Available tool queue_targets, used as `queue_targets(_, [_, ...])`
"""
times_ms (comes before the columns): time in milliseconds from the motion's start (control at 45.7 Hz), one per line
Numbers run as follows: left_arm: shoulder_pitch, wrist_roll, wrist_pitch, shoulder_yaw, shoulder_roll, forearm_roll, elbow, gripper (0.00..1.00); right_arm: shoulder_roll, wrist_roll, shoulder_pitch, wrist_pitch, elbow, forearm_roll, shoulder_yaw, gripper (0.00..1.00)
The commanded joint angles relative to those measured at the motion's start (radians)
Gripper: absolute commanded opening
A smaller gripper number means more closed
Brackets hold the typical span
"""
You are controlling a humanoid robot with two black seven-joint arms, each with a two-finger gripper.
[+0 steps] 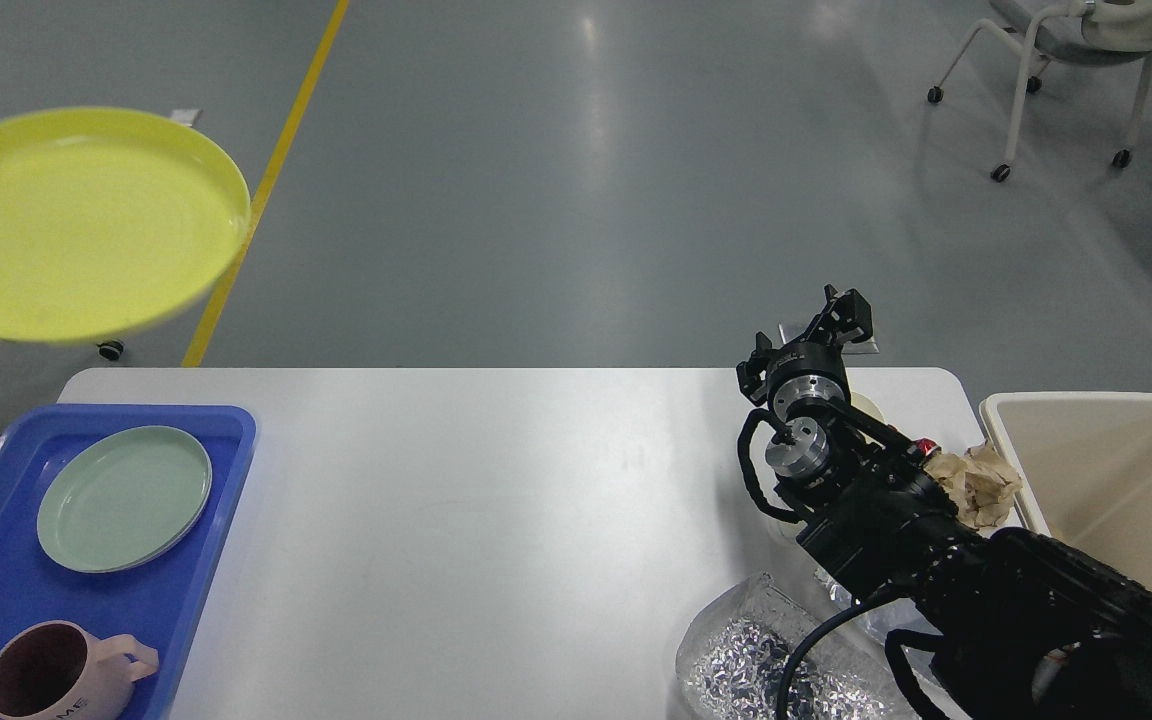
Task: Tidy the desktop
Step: 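Lift the yellow plate with the left gripper and swing it over the tray, then lower the yellow plate onto the green plate in the tray and release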
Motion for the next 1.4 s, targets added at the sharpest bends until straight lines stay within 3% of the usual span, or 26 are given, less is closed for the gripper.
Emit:
queue_targets(0, [-0.027,-0.003,0.000,0.067,-0.009,0.004,0.009,0.00,0.000,0.000,0.000,0.000,0.000,-0.001,0.000,1.00])
queue_targets(88, [-0.006,-0.006,0.000,0.066,0.010,-0.009,0.020,0.00,0.000,0.000,0.000,0.000,0.000,-0.001,0.000,1.00])
queue_targets(284, [0.290,-0.037,0.000,0.052,0.105,-0.054,0.064,0.00,0.000,0.000,0.000,0.000,0.000,0.001,0.000,1.00])
queue_targets(438, [0.620,-0.035,0.292,-0.054,0.182,-0.168,0.149,0.00,0.000,0.000,0.000,0.000,0.000,-0.001,0.000,1.00])
queue_targets(547, [0.862,-0.034,0.452,-0.169,0.212,-0.222,0.239,0.00,0.000,0.000,0.000,0.000,0.000,-0.001,0.000,1.00])
queue_targets(569, [0.951,-0.034,0.499,-0.218,0.215,-0.237,0.282,0.00,0.000,0.000,0.000,0.000,0.000,0.001,0.000,1.00])
queue_targets(788, [1.307,-0.034,0.624,-0.453,0.254,-0.279,0.448,0.00,0.000,0.000,0.000,0.000,0.000,0.001,0.000,1.00])
queue_targets(1006, [1.550,-0.032,0.739,-0.585,0.240,-0.279,0.567,0.00,0.000,0.000,0.000,0.000,0.000,0.001,0.000,1.00])
queue_targets(1181, [1.760,-0.026,0.785,-0.778,0.222,-0.280,0.643,0.00,0.000,0.000,0.000,0.000,0.000,-0.001,0.000,1.00])
queue_targets(1378, [1.819,-0.025,0.822,-0.843,0.177,-0.279,0.660,0.00,0.000,0.000,0.000,0.000,0.000,0.001,0.000,1.00])
